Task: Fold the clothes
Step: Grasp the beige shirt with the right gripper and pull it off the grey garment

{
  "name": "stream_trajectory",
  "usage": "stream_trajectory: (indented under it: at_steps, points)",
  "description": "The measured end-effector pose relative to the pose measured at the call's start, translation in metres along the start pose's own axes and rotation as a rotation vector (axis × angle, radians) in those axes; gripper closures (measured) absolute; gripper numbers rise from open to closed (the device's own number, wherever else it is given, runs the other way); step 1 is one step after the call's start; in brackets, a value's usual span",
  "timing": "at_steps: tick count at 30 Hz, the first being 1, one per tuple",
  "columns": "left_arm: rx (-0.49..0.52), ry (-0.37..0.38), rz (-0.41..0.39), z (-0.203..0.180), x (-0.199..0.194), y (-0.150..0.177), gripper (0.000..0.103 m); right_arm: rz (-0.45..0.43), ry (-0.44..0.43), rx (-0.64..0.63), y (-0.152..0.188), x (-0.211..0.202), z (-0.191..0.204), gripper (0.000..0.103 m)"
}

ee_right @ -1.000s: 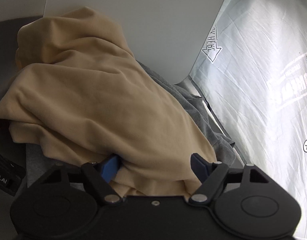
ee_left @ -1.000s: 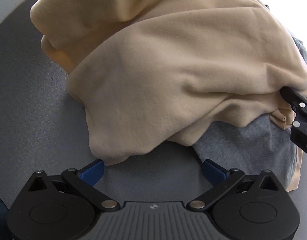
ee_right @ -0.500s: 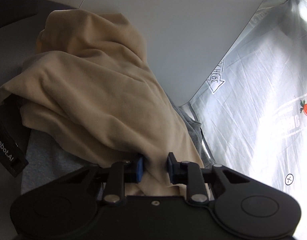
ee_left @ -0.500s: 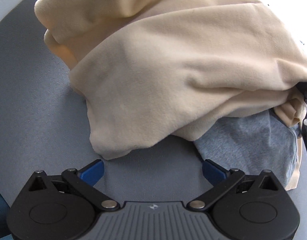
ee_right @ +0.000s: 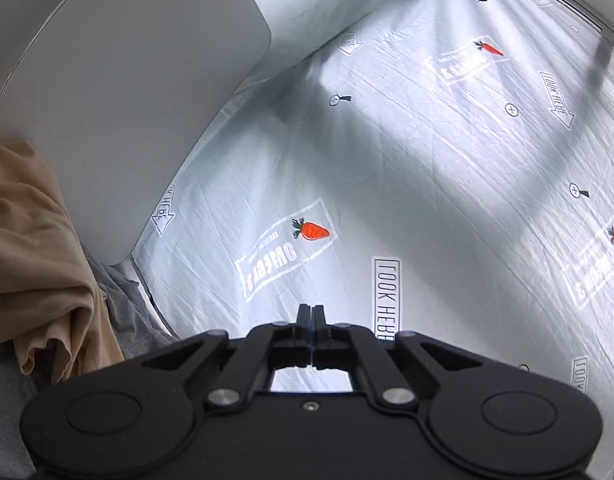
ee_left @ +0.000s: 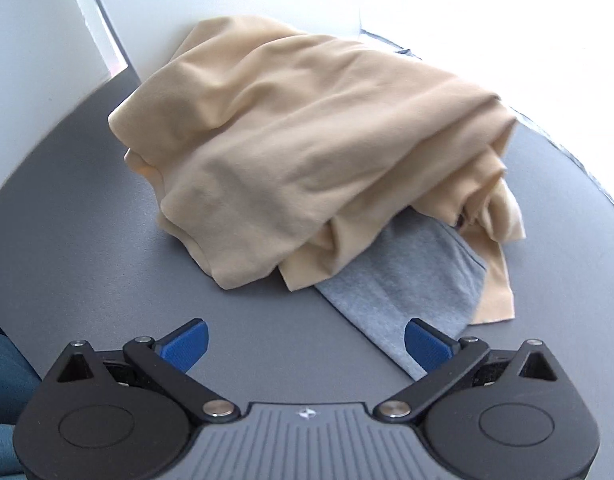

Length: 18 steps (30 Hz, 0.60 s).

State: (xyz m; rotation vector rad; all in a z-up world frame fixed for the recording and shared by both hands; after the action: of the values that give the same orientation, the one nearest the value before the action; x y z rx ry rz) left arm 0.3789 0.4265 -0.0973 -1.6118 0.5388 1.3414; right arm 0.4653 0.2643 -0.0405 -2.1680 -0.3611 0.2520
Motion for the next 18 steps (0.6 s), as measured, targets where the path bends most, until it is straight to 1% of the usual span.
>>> stream_trajectory:
  at_steps: [1,3,4,5,6,8,10,11,14,16,18]
  points:
    - [0.008,-0.003,-0.015,-0.01,-0.008,0.005,0.0,0.035,-0.022,0.01,0.008,-0.006,-0.01,0.098]
    - [0.016,-0.008,-0.044,-0.032,-0.016,0.013,0.0,0.087,-0.075,0.053,0.021,-0.018,-0.029,0.079]
    - [0.014,-0.005,-0.052,-0.038,-0.018,0.016,0.0,0.108,-0.105,0.09,0.027,-0.025,-0.033,0.064]
    - [0.007,0.004,-0.054,-0.04,-0.018,0.019,0.0,0.13,-0.135,0.126,0.032,-0.032,-0.037,0.056]
    - [-0.001,0.013,-0.056,-0.042,-0.018,0.021,0.0,0.161,-0.158,0.151,0.038,-0.036,-0.039,0.056]
    - [-0.003,0.054,-0.069,-0.043,-0.008,0.023,0.0,0.228,-0.191,0.21,0.052,-0.041,-0.038,0.056]
    - [0.009,0.099,-0.072,-0.044,0.0,0.02,0.0,0.263,-0.208,0.252,0.058,-0.045,-0.037,0.055]
    - [0.01,0.109,-0.076,-0.042,0.003,0.016,0.0,0.276,-0.218,0.277,0.059,-0.044,-0.034,0.054]
    - [-0.014,0.124,-0.078,-0.029,0.017,0.005,0.0,0.277,-0.264,0.274,0.052,-0.03,-0.017,0.053]
    - [-0.049,0.124,-0.07,-0.016,0.028,-0.004,0.0,0.267,-0.314,0.248,0.038,-0.013,0.007,0.052]
    - [-0.089,0.116,-0.056,0.002,0.041,-0.015,0.0,0.27,-0.368,0.248,0.026,0.007,0.03,0.051]
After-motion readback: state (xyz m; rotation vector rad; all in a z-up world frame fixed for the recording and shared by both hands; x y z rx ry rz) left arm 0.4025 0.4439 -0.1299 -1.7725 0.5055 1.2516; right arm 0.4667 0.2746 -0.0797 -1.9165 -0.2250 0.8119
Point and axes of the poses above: each gripper's, at about its wrist camera, not at the fingertips, and x roughly the way its jaws point, z to its left, y to its underside, the point moved 4 cm from there along x, roughly the way its jaws point, and after that the axes turned 7 degrees about x, right-handed, at the moved point
